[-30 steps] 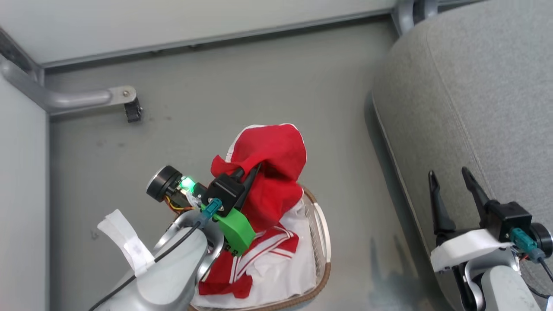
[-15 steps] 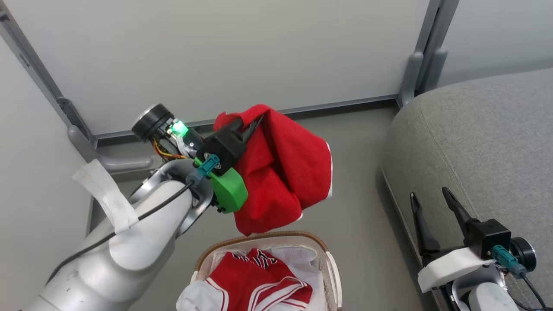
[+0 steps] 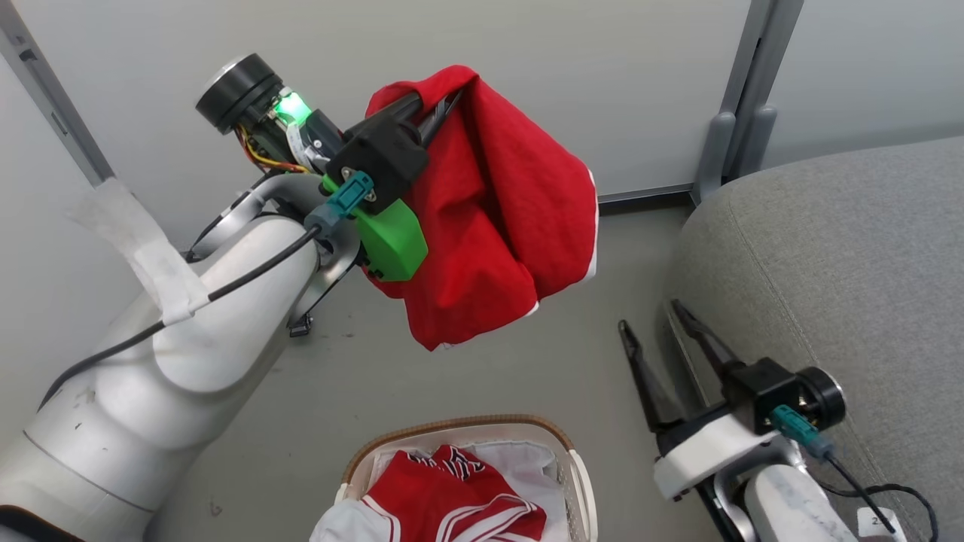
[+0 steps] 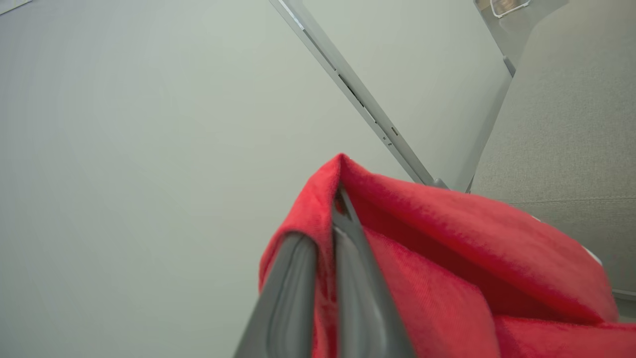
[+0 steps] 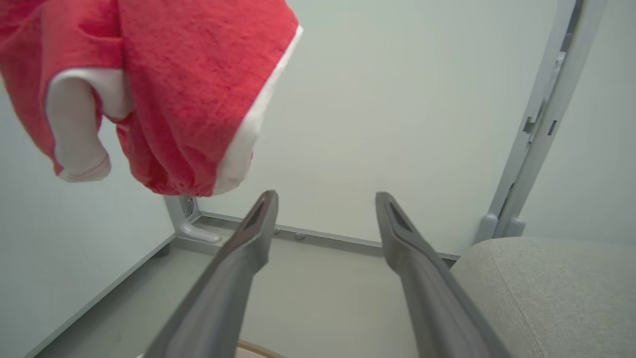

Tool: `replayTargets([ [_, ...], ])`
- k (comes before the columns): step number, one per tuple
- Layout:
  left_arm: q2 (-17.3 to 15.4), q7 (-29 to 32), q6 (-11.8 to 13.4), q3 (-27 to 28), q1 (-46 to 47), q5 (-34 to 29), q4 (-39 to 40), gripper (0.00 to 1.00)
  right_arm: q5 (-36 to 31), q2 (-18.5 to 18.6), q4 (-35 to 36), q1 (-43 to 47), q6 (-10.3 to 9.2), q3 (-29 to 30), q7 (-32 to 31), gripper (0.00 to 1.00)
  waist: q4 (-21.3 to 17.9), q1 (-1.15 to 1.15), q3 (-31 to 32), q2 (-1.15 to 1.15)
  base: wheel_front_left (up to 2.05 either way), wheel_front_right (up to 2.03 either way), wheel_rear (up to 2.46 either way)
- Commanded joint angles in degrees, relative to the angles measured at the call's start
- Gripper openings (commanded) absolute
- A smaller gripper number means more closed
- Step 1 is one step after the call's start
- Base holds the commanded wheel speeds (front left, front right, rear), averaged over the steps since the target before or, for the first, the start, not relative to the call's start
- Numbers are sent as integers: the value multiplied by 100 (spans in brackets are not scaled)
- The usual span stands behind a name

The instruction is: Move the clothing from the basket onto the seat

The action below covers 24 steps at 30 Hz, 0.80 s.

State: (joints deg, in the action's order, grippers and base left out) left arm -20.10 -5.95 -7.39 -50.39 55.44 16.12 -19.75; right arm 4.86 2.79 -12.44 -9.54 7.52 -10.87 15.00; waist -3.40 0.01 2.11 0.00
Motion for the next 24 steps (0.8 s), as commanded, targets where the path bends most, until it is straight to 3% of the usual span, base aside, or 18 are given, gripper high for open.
replayTargets([
  [1, 37, -30, -4, -34, 126, 44, -27, 0, 39, 23, -27, -82, -6, -156, 28, 100, 6, -1, 4, 0, 0, 0, 0],
  [18, 232, -179, -2, -449, 304, 279, -86, 0, 75, 19, -969, -1183, -7, -939, 28, 100, 164, -1, 55, 0, 0, 0, 0],
  [24, 250, -211, -2, -533, 266, 362, -152, 0, 347, 20, -882, -1419, -7, -1404, 28, 100, 197, -1, 92, 0, 0, 0, 0],
])
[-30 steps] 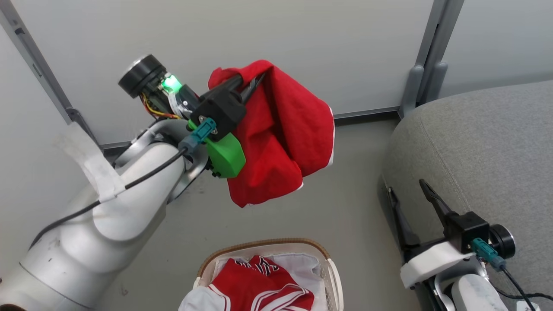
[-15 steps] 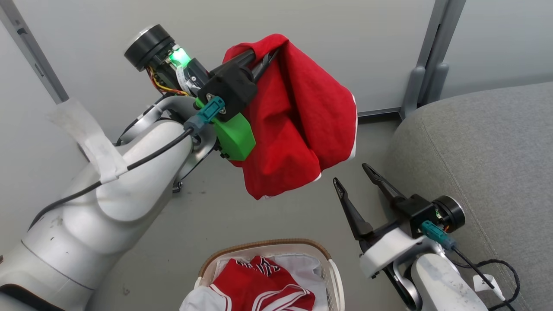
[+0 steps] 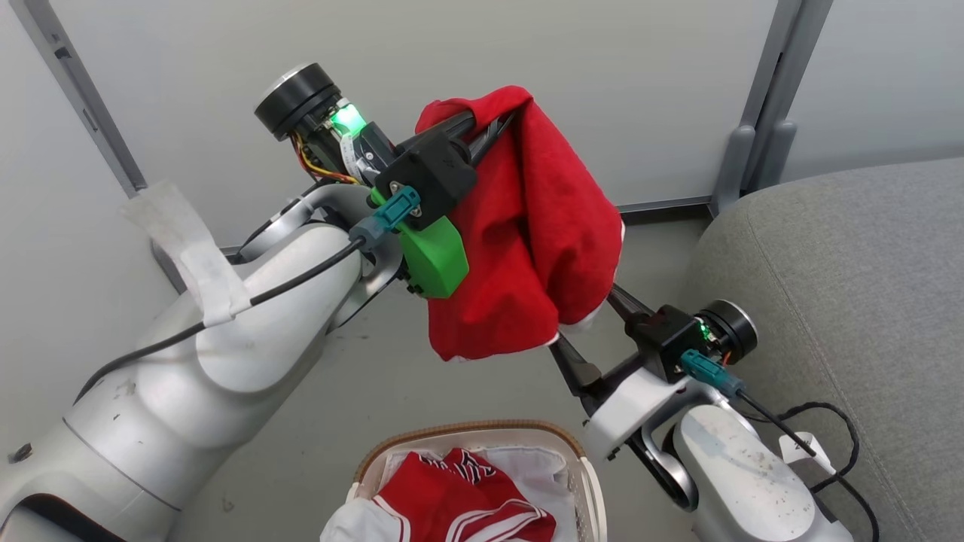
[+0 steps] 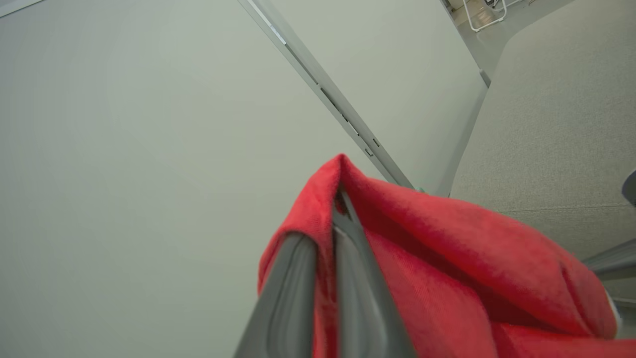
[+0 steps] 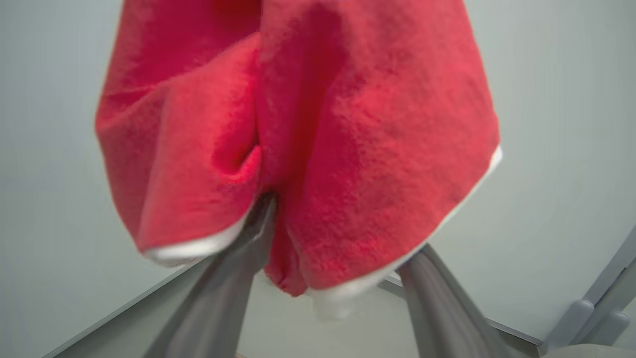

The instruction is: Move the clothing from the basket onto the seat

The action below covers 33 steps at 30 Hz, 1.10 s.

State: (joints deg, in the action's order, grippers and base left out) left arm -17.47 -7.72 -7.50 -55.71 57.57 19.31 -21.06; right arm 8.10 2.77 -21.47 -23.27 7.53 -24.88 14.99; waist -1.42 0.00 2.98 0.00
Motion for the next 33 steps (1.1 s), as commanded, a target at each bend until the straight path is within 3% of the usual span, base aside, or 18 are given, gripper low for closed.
replayTargets([
  [1, -21, -39, 9, -12, 26, 48, -38, 0, 92, 22, 82, -68, -8, -56, 30, 100, -3, 0, 12, 0, 0, 0, 0],
  [6, -20, -48, 15, -52, -146, 132, -63, 0, 256, 21, 320, -81, -8, -145, 29, 100, -15, 0, 36, 0, 0, 0, 0],
  [7, -8, -52, 16, -58, -177, 155, -63, 0, 270, 22, 368, -101, -8, -131, 29, 71, -15, 0, 40, 0, 0, 0, 0],
  [8, 4, -53, 19, -54, -208, 196, -64, 0, 294, 21, 377, -101, -8, -127, 29, 56, -14, 0, 43, 0, 0, 0, 0],
  [9, 19, -50, 36, -35, -258, 253, -69, 0, 309, 21, 382, -97, -8, -123, 29, 21, -12, 0, 49, 0, 0, 0, 0],
  [10, 30, -62, 51, -20, -296, 297, -65, 0, 313, 22, 390, -101, -8, -114, 29, 1, -10, 0, 55, 0, 0, 0, 0],
  [18, 18, -251, 257, 44, -806, 545, -96, 0, 218, 21, 527, 22, -8, 208, 29, 0, 10, 0, 88, 0, 0, 0, 0],
  [19, 35, -284, 287, 49, -902, 586, -106, 5, 190, 22, 538, 43, -8, 258, 29, 0, 13, 0, 88, 0, 0, 0, 0],
  [20, 60, -322, 322, 46, -1013, 639, -115, 16, 160, 22, 544, 60, -8, 306, 29, 0, 18, 0, 87, 0, 0, 0, 0],
  [21, 93, -413, 380, 59, -1206, 729, -139, 49, 100, 21, 554, 65, -8, 409, 29, 0, 16, 0, 81, 0, 0, 0, 0],
  [23, 123, -484, 464, 96, -1431, 823, -175, 100, 37, 21, 561, 89, -8, 530, 29, 0, 6, 0, 78, 0, 0, 0, 0],
  [28, 205, -664, 611, 182, -1962, 1014, -253, 100, -176, 20, 558, 164, -8, 936, 29, 0, 10, 0, 63, 0, 0, 0, 0],
  [33, 312, -725, 567, 297, -2476, 1254, -291, 100, -473, 20, 591, 195, -8, 1354, 29, 0, 10, 0, 32, 0, 0, 0, 0],
])
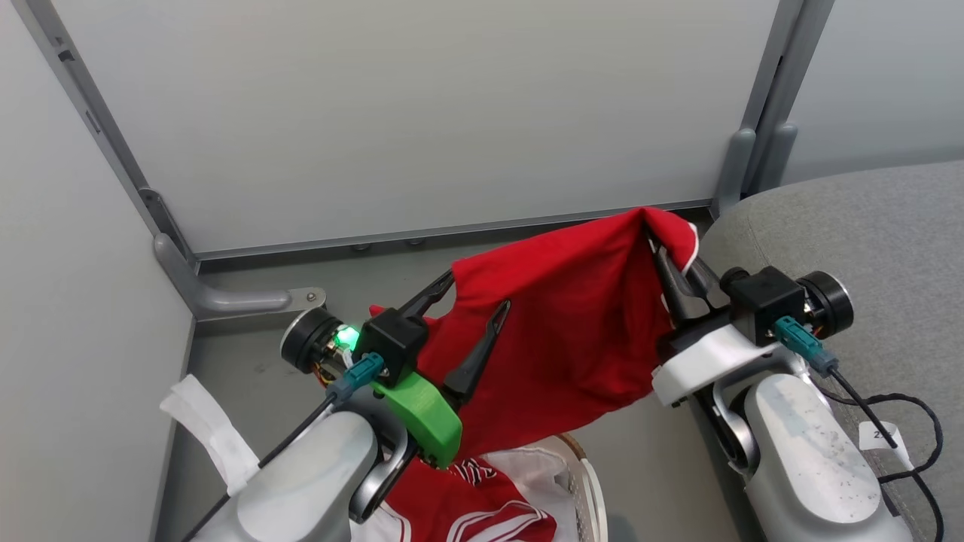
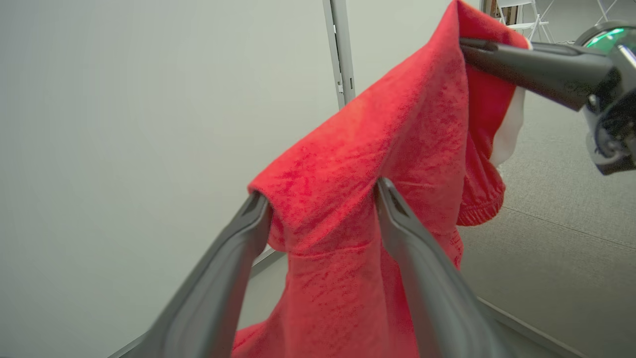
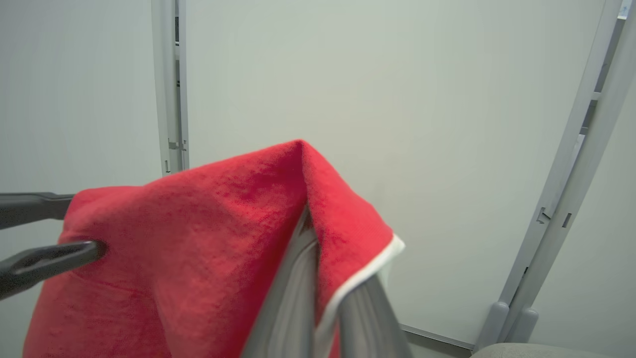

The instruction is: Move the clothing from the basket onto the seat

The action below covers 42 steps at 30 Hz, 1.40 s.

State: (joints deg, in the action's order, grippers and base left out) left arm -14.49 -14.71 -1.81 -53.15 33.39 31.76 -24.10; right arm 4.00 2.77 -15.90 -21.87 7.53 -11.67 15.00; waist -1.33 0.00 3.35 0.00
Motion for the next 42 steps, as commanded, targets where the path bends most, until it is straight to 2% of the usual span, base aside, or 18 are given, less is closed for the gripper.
replayTargets([
  [1, 21, -34, 3, 60, -134, 39, 21, 100, -145, 21, 41, 69, -8, 122, 28, 0, 2, 0, -10, 0, 0, 0, 0],
  [14, 208, -52, 150, 435, -1108, -110, 303, 100, -589, 155, 162, 410, -8, 1013, 28, 0, 26, 0, -58, 0, 0, 0, 0],
  [26, 464, -53, 88, 793, -1567, -511, 367, 100, -636, 222, 236, 504, -8, 1303, 28, 0, -82, 0, -132, 0, 0, 0, 0],
  [32, 580, -54, -6, 937, -1645, -682, 346, 100, -640, 202, 244, 316, -8, 1307, 28, 0, -420, 0, -252, 0, 0, 0, 0],
  [42, 782, -54, -101, 1185, -1668, -964, 344, 100, -599, 169, 237, 140, -8, 1199, 28, 0, -1465, 0, -577, 0, 0, 0, 0],
])
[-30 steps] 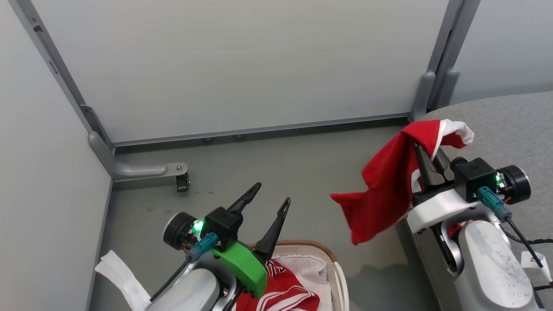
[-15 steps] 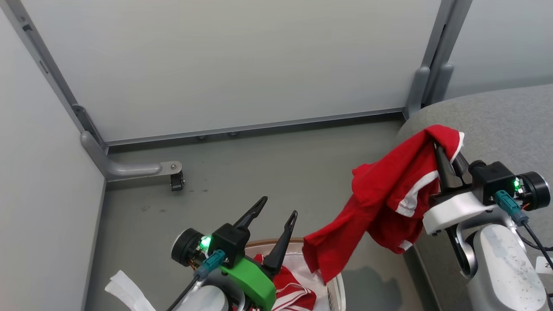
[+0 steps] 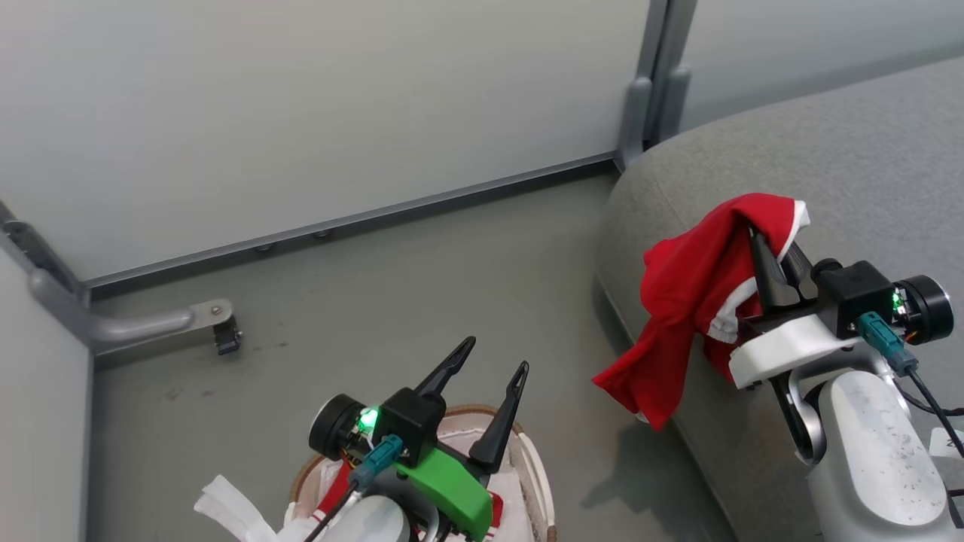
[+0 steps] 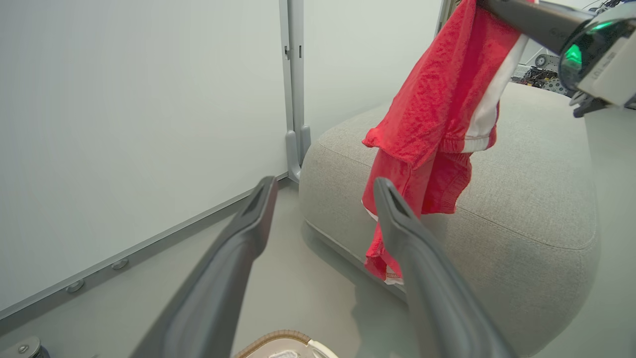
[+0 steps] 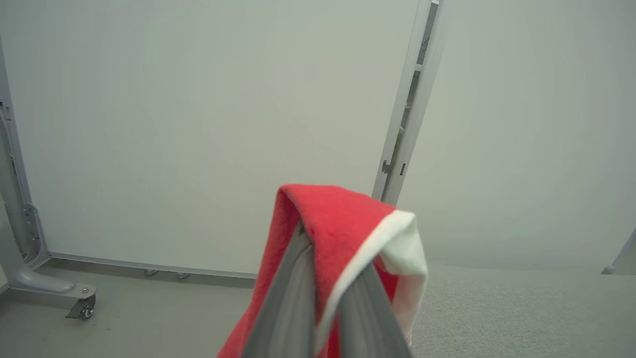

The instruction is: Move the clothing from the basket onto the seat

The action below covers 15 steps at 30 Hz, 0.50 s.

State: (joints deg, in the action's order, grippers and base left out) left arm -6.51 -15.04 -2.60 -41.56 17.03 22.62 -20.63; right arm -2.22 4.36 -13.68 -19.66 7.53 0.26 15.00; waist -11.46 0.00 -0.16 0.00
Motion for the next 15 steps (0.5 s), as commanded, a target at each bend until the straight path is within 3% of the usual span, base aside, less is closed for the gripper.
replayTargets([
  [1, 3, -21, -50, 30, 1, -81, -13, 100, 24, 14, 25, -84, -8, 35, 28, 0, -545, 0, -273, 0, 0, 0, 0],
  [8, 59, -20, -158, 98, 138, -282, -118, 100, 52, 0, 63, -53, -8, 146, 28, 0, -1024, 0, -481, 0, 0, 0, 0],
  [15, 78, -20, -232, 151, 175, -416, -169, 100, 123, 19, 62, -72, -8, 213, 28, 0, -1157, 0, -644, 0, 0, 0, 0],
])
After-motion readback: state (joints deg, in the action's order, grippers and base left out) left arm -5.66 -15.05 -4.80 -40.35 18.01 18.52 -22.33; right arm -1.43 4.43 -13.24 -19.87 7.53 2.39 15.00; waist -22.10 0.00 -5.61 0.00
